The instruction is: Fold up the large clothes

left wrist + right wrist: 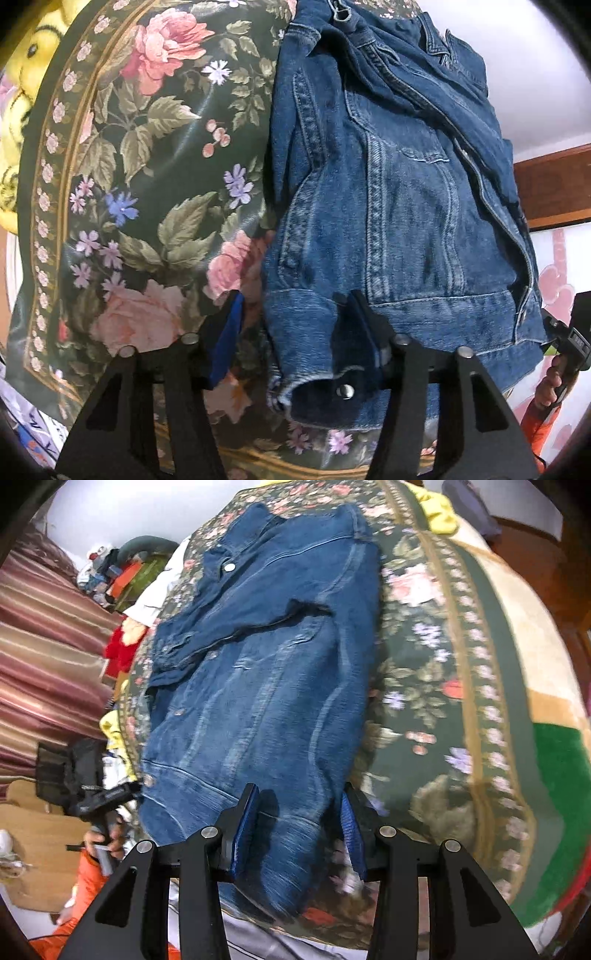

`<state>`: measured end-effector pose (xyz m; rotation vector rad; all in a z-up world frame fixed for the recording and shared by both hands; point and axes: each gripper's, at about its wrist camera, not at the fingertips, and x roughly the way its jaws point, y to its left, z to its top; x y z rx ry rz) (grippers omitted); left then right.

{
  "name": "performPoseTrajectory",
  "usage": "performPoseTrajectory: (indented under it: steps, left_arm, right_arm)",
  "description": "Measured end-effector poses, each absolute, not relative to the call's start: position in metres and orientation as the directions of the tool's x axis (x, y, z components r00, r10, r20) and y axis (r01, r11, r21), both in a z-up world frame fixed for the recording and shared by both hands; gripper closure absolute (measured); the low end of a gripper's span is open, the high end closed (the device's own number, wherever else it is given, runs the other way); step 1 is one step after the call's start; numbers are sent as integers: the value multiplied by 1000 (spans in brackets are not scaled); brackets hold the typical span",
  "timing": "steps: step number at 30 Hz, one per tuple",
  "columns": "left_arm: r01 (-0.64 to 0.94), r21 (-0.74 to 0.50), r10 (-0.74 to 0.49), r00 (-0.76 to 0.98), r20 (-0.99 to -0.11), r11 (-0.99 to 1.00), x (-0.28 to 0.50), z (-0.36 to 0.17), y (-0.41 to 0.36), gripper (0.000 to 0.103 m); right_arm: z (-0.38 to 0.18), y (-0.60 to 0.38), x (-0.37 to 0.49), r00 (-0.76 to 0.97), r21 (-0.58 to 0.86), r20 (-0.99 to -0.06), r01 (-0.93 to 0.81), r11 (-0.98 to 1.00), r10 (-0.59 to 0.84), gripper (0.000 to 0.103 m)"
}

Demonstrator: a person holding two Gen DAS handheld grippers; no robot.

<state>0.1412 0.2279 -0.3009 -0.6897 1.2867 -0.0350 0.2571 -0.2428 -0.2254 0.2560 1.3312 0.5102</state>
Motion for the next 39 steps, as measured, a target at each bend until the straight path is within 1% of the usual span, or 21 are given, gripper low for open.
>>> performPoseTrajectory:
  steps: [1,2,4,5,6,8,13,17,22,25,29,32,33,35,39]
  left_arm:
    - [-336,-497,-403,313,-860,800,141,-299,225,62]
    - [-331,-489,-393,316,-863,807,141,-296,223,63]
    - [-307,-466,-367,328,-870,830,142,-288,215,76]
    - [-296,-455,-353,337,-873,840,142,-282,212,78]
    - [-283,-436,-330,353,-876,854,144,-274,208,81]
    - [-258,-417,-299,394,-869,872,146,-258,203,85]
    - [-204,-358,-214,509,-834,911,157,-203,194,87]
    - [-167,-367,-207,587,-783,915,178,-164,196,88]
    - [-136,-351,-172,675,-717,927,218,-118,213,88]
    - [-160,-318,-113,713,-692,935,254,-107,225,88]
    - [-239,-344,-69,725,-686,908,305,-111,252,88]
    - [-303,-370,-51,709,-703,878,344,-131,272,88]
    - [-324,-387,-62,693,-719,864,362,-144,279,88]
    - [-356,-383,-58,664,-745,852,385,-164,284,88]
    - [-387,-313,-28,590,-807,868,426,-207,283,87]
  right_arm:
    - [-226,-239,258,152,448,-862,-220,867,484,63]
    - [-226,-234,258,163,433,-865,-236,870,474,63]
    - [-224,-227,257,181,413,-867,-259,873,464,68]
    - [-222,-225,256,189,402,-869,-269,875,457,73]
    - [-219,-223,256,202,391,-869,-280,877,452,80]
    - [-212,-223,258,221,394,-859,-288,873,461,83]
    - [-186,-223,270,305,412,-812,-305,859,498,86]
    - [-160,-214,288,380,401,-770,-336,852,512,88]
    - [-127,-202,336,466,391,-717,-349,852,519,88]
    - [-116,-198,378,497,402,-697,-326,856,517,88]
    - [-114,-188,436,541,374,-697,-287,882,471,88]
    - [-131,-183,486,536,367,-721,-242,898,439,88]
    - [-143,-181,505,527,369,-734,-221,903,429,88]
    - [-163,-178,528,504,373,-753,-201,906,422,88]
    - [-216,-172,569,446,356,-807,-156,921,387,88]
